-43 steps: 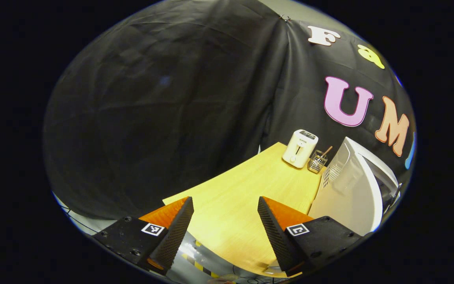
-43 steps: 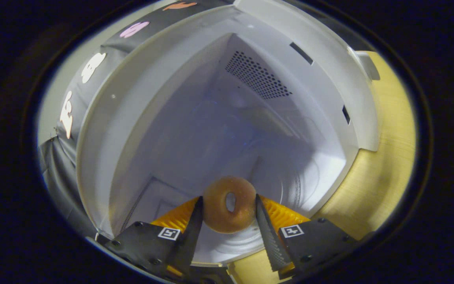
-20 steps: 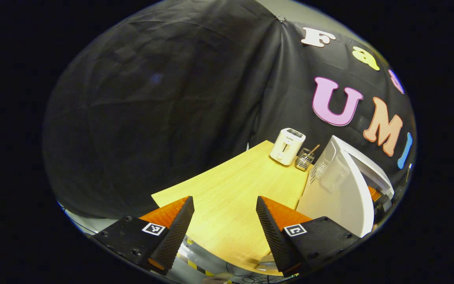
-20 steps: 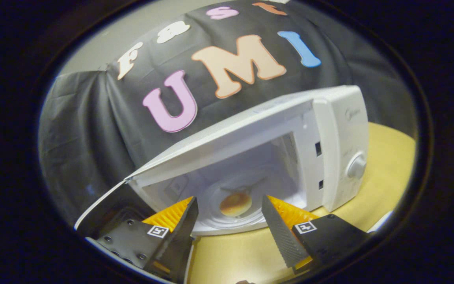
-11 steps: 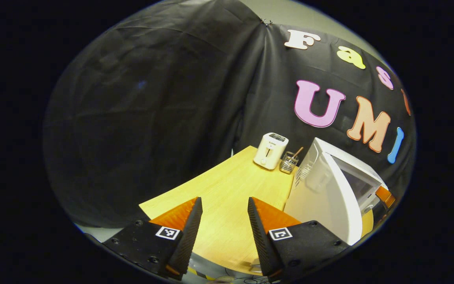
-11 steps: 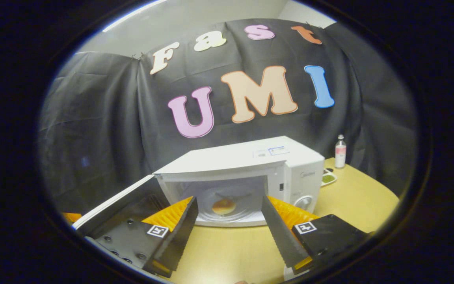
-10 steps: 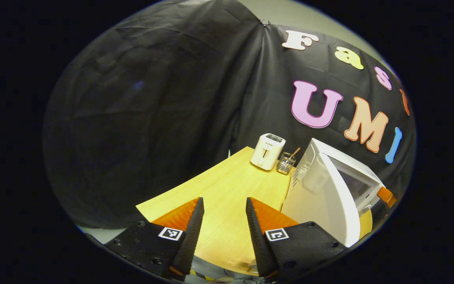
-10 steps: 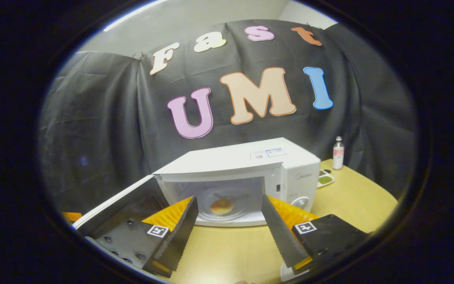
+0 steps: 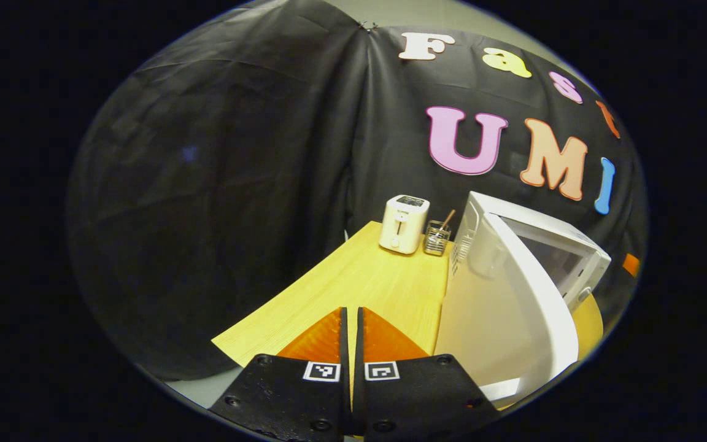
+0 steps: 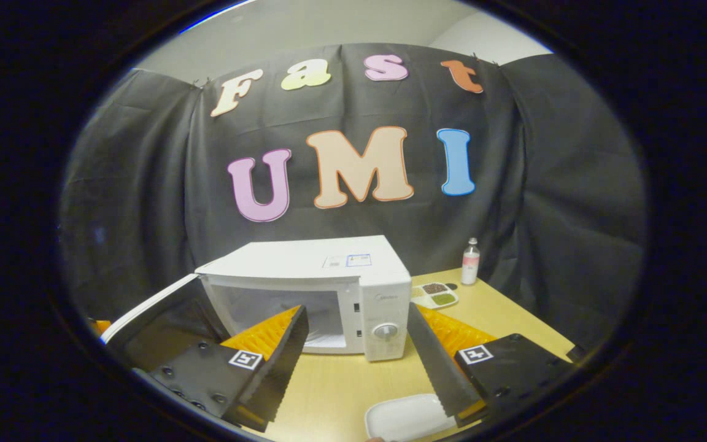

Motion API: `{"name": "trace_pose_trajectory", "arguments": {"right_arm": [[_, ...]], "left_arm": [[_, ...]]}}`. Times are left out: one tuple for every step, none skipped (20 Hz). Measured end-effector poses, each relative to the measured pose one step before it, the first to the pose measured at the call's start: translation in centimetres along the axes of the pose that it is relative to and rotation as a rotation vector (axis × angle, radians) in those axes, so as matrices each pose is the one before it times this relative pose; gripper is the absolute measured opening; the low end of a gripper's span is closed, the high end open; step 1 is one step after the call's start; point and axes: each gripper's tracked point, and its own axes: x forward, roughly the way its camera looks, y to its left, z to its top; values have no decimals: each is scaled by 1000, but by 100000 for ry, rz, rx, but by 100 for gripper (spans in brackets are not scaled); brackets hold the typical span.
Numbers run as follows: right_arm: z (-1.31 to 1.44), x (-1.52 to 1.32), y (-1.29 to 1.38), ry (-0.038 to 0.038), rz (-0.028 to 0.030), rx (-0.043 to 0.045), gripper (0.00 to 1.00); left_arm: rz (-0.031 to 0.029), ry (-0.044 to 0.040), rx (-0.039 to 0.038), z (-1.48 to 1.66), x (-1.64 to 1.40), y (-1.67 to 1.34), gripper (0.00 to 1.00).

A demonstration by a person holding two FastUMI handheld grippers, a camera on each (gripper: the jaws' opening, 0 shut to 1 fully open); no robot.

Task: Open the microwave oven with the left hand, put the food in, and close the microwave oven.

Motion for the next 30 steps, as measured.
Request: {"name": "trace_pose_trajectory", "arguments": {"right_arm": [[241,15,-302,-8,-416,17,91],[171,-38,-178,-48,-236,-132,91],[217,18,-203,-111,-238,-278,92],[171,-92,-121,-211,-22,-263,92],[158,-76,-110,-256,-35,-239,92],[56,-70,-158,-183,7,-115,92],[-16,-27,-39,-69,108,28,92],[-161,-118,-167,148,-17,52,100],[-77,-143,-82,314,58,234,100],[-58,-74,-102,359,269,295,100],[-44,-150,-198,265,-1,217,92],[20,-120,-263,37,-101,52,92],[74,-197,-290,153,-207,53,92],[30,-278,-420,-13,-335,161,92],[155,-134,-500,215,-711,303,100],[25,-257,-536,292,-560,478,92],[165,-290,-482,1,-522,425,92],[207,-147,-637,-200,-694,135,92],[124,-116,-611,155,-670,-37,92],[7,-144,-635,558,-675,-46,100],[118,-188,-635,419,-453,67,100],[190,-179,-659,-130,-607,-19,100],[202,-146,-788,-165,-1072,-135,100],[19,-150,-834,153,-1063,-299,100],[-3,-158,-806,138,-1077,-396,100],[16,-247,-773,-3,-1170,-559,100],[76,-159,-837,-158,-1391,-481,100],[-79,-157,-801,8,-1366,-195,92],[-24,-202,-721,345,-1397,303,92],[-69,-169,-666,332,-1291,610,92]], "left_arm": [[-2783,163,948,13,-8,-636,0],[-2467,1102,945,-380,134,-427,0],[-2092,1372,1188,-324,-130,-452,1],[-1923,926,1401,-178,-203,-479,1],[-1835,646,1351,-91,-266,-445,1],[-1452,402,1333,-163,-346,-387,0],[-1142,461,978,-140,-268,-346,0],[-720,736,652,-218,-207,-264,0],[-795,435,311,-159,-309,-300,0],[-1048,-64,-39,-68,-280,-504,0],[-1379,-74,-306,55,-255,-532,0],[-624,98,-146,-30,-302,-469,0],[-607,-776,110,271,-90,-394,0],[-1271,-354,-276,37,-130,-752,0],[-1304,-40,-509,64,-71,-705,0],[-1199,288,19,-64,-111,-711,0],[-904,348,398,-83,-43,-699,0],[-886,-93,648,-37,21,-807,0],[-1267,-187,506,49,57,-901,0],[-1783,324,52,-78,183,-1149,0],[-2253,420,-195,-41,81,-1223,0],[-1980,577,530,-26,5,-1235,0],[-2007,838,566,-140,163,-1198,0],[-1925,558,611,-237,206,-937,0],[-2093,229,458,-4,182,-916,0],[-2265,459,401,50,376,-930,0],[-1716,688,280,13,307,-947,0],[-1556,519,812,-63,257,-795,0],[-1966,318,677,33,255,-818,0],[-1929,265,220,405,701,-782,0]]}}
